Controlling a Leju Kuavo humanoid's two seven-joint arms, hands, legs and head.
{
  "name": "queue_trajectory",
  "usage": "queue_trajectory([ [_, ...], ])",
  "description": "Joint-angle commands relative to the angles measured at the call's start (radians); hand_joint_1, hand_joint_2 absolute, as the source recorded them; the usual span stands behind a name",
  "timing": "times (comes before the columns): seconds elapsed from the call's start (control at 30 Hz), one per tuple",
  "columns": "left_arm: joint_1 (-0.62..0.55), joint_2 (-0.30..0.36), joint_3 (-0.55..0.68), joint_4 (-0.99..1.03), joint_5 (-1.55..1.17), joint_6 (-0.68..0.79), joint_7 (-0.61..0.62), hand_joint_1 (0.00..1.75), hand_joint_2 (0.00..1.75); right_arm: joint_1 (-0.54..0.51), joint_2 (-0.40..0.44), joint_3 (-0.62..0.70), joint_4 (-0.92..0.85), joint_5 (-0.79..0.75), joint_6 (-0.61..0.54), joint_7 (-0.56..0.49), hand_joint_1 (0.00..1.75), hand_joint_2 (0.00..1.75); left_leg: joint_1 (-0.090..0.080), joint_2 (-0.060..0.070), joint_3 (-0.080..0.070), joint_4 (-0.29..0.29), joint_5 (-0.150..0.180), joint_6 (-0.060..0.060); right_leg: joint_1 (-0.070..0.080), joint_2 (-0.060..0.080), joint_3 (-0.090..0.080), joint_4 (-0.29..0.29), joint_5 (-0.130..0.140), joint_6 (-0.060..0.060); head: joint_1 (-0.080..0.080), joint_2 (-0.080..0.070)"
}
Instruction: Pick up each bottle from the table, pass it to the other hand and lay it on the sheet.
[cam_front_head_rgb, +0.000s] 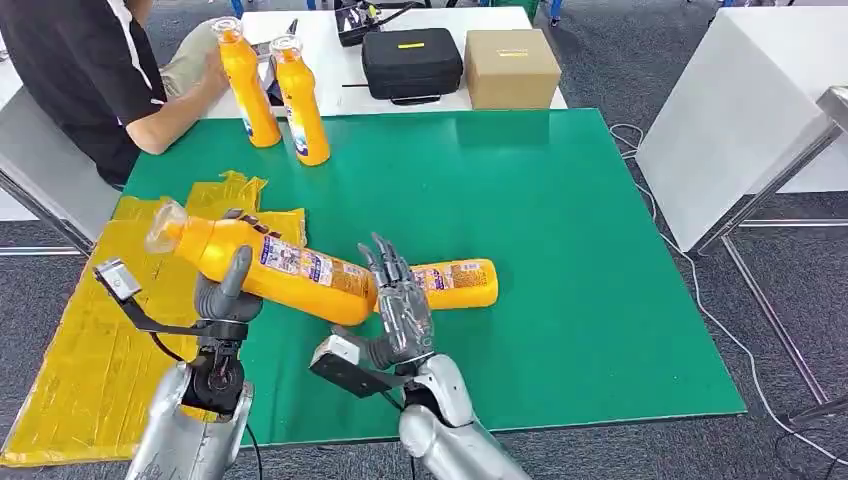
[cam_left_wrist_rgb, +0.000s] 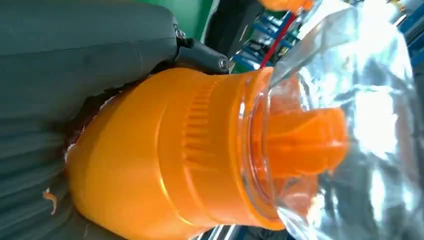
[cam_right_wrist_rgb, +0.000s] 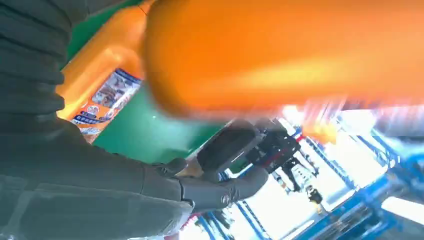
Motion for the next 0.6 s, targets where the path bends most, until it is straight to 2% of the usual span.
queue_trajectory([
  [0.03,0.004,0.05,0.058,-0.029,-0.049,0.031,-0.052,1.75,1.75,0.213,-0.157,-0.1,-0.539,-0.304,0.073,-0.174,0.0,1.75,0.001,-0.003,0.001,0.0,-0.001,-0.002,0.001,-0.004,0.003,-0.002,-0.001,0.0,0.0,0.0],
  [0.17,0.007,0.065,0.059,-0.054,-0.201,0.11,-0.132,1.75,1.75,0.28,-0.168,-0.155,-0.622,-0.405,0.055,-0.243,0.0,1.75,0.0,-0.002,0.001,0.0,-0.001,-0.002,0.0,-0.003,0.002,-0.001,-0.001,0.0,0.0,0.0],
  [0.23,0.018,0.089,0.033,-0.099,-0.425,0.236,-0.196,1.75,1.75,0.308,-0.176,-0.178,-0.658,-0.439,0.058,-0.265,0.0,1.75,0.0,-0.002,0.0,0.0,0.0,-0.002,0.0,-0.002,0.001,-0.001,-0.001,0.0,0.0,0.0],
  [0.33,0.044,0.111,-0.002,-0.153,-0.769,0.449,-0.22,1.75,1.75,0.316,-0.194,-0.195,-0.694,-0.487,0.092,-0.27,0.0,1.75,0.0,-0.001,0.001,0.0,-0.001,-0.002,0.0,-0.001,0.001,-0.001,-0.001,0.0,0.0,0.0],
  [0.37,0.051,0.114,-0.01,-0.164,-0.846,0.475,-0.212,1.75,1.75,0.315,-0.197,-0.204,-0.707,-0.498,0.098,-0.27,0.0,1.75,0.001,-0.001,0.002,0.0,-0.002,-0.003,0.001,-0.001,0.003,-0.001,-0.001,-0.001,0.0,0.0],
  [0.4,0.06,0.122,-0.027,-0.172,-0.936,0.496,-0.216,1.75,1.75,0.315,-0.208,-0.21,-0.731,-0.549,0.141,-0.259,0.0,1.75,0.0,0.0,0.001,0.0,-0.001,-0.002,0.0,-0.001,0.001,-0.001,-0.001,0.0,0.0,0.0],
  [0.47,0.061,0.126,-0.049,-0.161,-1.114,0.54,-0.197,1.75,1.75,0.323,-0.229,-0.232,-0.766,-0.686,0.306,-0.18,0.0,1.75,0.0,0.0,0.0,0.0,-0.001,-0.002,0.0,-0.001,0.001,-0.001,-0.001,0.0,0.0,0.0],
  [0.5,0.057,0.125,-0.059,-0.141,-1.229,0.567,-0.177,1.75,1.75,0.332,-0.232,-0.261,-0.778,-0.7,0.394,-0.137,0.0,1.75,0.0,-0.001,0.001,0.0,-0.001,-0.002,0.0,-0.002,0.002,-0.001,-0.001,0.0,0.0,0.0],
  [0.57,0.046,0.126,-0.069,-0.107,-1.32,0.58,-0.162,1.75,1.75,0.337,-0.229,-0.305,-0.771,-0.712,0.49,-0.111,0.0,1.75,0.0,-0.003,0.001,-0.001,-0.001,-0.002,0.0,-0.004,0.003,-0.001,-0.001,0.0,0.0,0.0],
  [0.6,0.033,0.139,-0.088,-0.074,-1.447,0.593,-0.124,1.75,1.75,0.331,-0.246,-0.323,-0.753,-0.742,0.6,-0.079,0.0,1.75,0.001,-0.004,0.004,0.0,-0.002,-0.004,0.001,-0.004,0.007,-0.003,-0.002,0.0,0.0,0.0],
])
